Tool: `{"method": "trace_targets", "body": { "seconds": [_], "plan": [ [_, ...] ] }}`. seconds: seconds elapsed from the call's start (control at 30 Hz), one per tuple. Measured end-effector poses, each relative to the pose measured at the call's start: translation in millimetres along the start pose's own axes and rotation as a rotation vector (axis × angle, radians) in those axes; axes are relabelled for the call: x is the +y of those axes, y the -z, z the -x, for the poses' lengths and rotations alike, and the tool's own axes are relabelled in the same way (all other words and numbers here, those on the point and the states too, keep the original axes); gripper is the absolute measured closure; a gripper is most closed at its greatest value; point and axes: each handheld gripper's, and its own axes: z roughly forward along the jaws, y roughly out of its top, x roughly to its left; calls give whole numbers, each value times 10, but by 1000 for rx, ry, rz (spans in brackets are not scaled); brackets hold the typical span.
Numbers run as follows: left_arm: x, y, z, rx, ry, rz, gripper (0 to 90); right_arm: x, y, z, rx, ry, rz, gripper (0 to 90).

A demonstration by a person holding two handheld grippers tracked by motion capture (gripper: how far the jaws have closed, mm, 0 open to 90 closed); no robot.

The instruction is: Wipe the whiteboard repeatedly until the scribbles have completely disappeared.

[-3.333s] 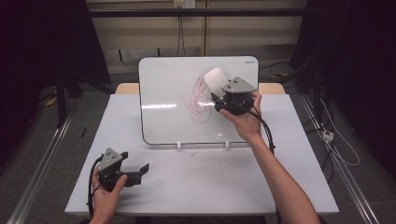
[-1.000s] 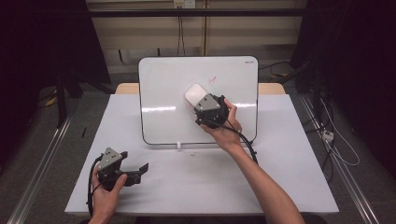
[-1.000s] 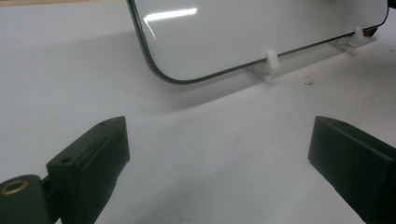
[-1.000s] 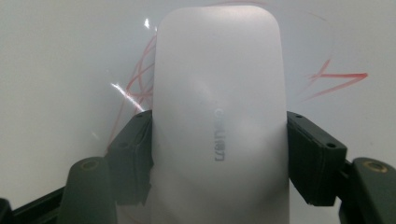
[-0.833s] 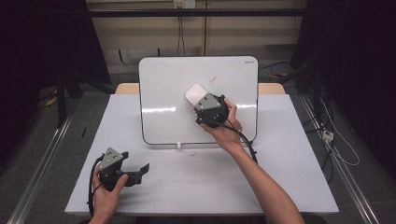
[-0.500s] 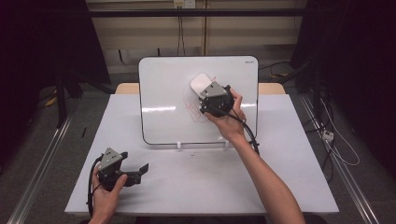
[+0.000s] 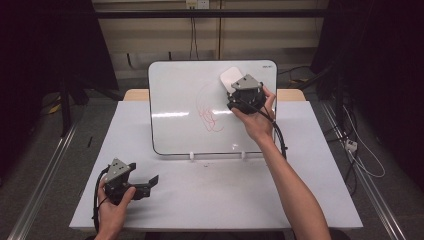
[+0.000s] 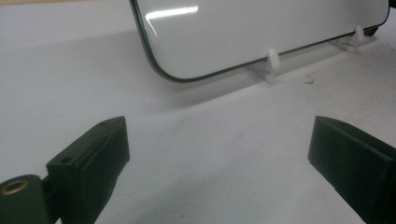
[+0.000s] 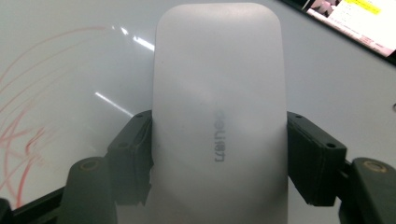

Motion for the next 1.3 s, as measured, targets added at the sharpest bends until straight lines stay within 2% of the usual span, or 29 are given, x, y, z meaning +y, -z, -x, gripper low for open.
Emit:
{"method": "trace_targets", "body": {
  "seconds": [0.13,0.23,0.33,0.47,0.57,0.63,1.0,1.17,1.3],
  "plan": [
    [2,-7,4,2,-4,-3,53,-179,54,-184,42,34,-11,315],
    [5,-21,17,1,-9,-5,53,-295,107,-364,71,81,-21,315],
    [8,-29,30,0,-11,-7,53,-376,144,-519,81,129,-26,314],
    [9,-27,27,-1,-11,-5,53,-359,117,-484,96,124,-27,314],
    [4,-25,13,-1,-8,-6,53,-288,99,-433,88,114,-19,314],
    [3,-21,9,-2,-12,-9,53,-227,69,-355,92,86,-13,314],
    [3,-17,13,-3,-5,-2,53,79,-42,-12,24,14,4,314],
    [5,-20,11,-2,-7,-4,53,61,-34,-61,-2,13,18,314],
    [8,-29,22,-4,-8,-4,53,15,-30,-208,16,53,17,315]
  ]
}}
